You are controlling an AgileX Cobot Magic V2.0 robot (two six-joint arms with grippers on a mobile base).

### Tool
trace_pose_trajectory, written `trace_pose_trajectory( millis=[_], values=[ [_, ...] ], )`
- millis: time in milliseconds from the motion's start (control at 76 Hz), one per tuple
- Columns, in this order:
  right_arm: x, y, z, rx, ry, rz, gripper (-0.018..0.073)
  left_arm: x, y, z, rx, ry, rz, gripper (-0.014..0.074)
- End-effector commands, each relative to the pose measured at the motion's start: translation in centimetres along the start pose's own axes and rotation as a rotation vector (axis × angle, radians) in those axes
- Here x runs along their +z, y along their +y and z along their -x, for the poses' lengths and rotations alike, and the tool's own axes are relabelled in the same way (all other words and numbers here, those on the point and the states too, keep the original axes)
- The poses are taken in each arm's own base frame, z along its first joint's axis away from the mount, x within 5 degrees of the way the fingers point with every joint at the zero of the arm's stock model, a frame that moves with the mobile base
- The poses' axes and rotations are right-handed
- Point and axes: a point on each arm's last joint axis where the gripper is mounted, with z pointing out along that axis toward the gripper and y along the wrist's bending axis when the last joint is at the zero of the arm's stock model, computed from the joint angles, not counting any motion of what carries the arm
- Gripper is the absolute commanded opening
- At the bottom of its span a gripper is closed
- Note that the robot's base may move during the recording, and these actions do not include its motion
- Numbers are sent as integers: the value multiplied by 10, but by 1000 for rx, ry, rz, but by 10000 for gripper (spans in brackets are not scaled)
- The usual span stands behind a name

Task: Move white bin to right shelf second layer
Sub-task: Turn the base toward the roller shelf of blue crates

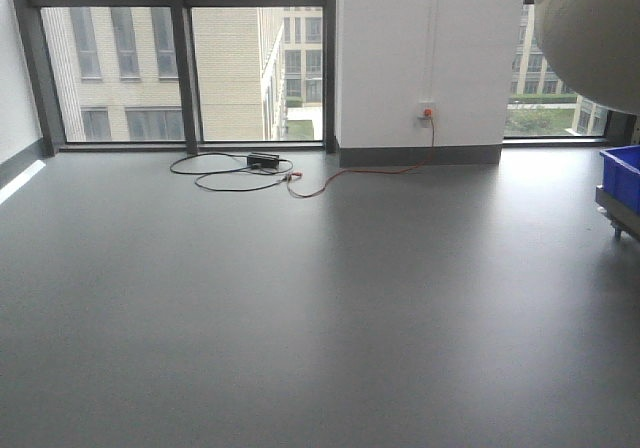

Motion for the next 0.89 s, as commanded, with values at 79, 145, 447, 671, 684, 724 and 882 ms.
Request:
trace_pose_trajectory(
  millis=[79,145,447,671,684,724,882],
  values=[
    [-6,1,19,8,-130,1,48,1,0,-4,-3,-63,-2,85],
    [-6,1,19,8,-130,1,48,1,0,-4,-3,-63,-2,85],
    [-6,1,19,8,-130,1,48,1,0,-4,-3,-63,-2,85],
    [-6,1,19,8,-130,1,48,1,0,-4,-3,-63,-2,85],
    [-6,1,19,8,-130,1,48,1,0,-4,-3,-63,-2,85],
    [-6,1,19,8,-130,1,48,1,0,-4,-3,-63,-2,85],
    [-6,1,19,8,-130,1,48,1,0,-4,-3,-63,-2,85]
  ],
)
